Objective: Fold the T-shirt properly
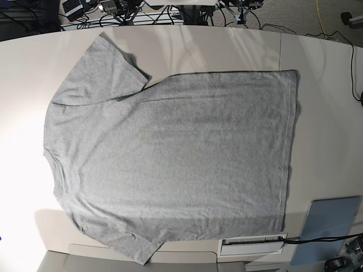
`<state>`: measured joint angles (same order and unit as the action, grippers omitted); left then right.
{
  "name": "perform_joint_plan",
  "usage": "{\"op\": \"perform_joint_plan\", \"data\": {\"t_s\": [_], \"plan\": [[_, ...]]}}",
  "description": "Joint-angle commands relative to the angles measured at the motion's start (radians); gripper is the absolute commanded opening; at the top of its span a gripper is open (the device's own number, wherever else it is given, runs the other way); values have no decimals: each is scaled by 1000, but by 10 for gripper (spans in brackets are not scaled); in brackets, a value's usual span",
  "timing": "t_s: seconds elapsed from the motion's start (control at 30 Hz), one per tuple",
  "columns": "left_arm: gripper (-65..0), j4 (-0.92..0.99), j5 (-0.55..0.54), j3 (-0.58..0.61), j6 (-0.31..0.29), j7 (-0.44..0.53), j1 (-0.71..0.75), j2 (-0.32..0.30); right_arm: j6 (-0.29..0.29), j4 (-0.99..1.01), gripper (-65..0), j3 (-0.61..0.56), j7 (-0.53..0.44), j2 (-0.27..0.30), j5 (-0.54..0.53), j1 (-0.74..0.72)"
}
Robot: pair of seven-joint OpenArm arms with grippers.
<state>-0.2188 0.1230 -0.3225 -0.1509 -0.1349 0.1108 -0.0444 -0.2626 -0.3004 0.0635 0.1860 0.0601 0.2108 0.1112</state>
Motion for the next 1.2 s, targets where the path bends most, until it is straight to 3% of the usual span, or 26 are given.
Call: {"op": "perform_joint_plan", "data": {"t_s": [0.0, 1.17], "plan": [[-364, -4, 0, -1, -6, -7, 6, -1, -5, -5, -484, 2, 0, 4, -4, 3], [-365, -32, 1, -1, -6, -23, 28, -1, -6, -5, -484, 2, 29, 10, -4, 13]]}}
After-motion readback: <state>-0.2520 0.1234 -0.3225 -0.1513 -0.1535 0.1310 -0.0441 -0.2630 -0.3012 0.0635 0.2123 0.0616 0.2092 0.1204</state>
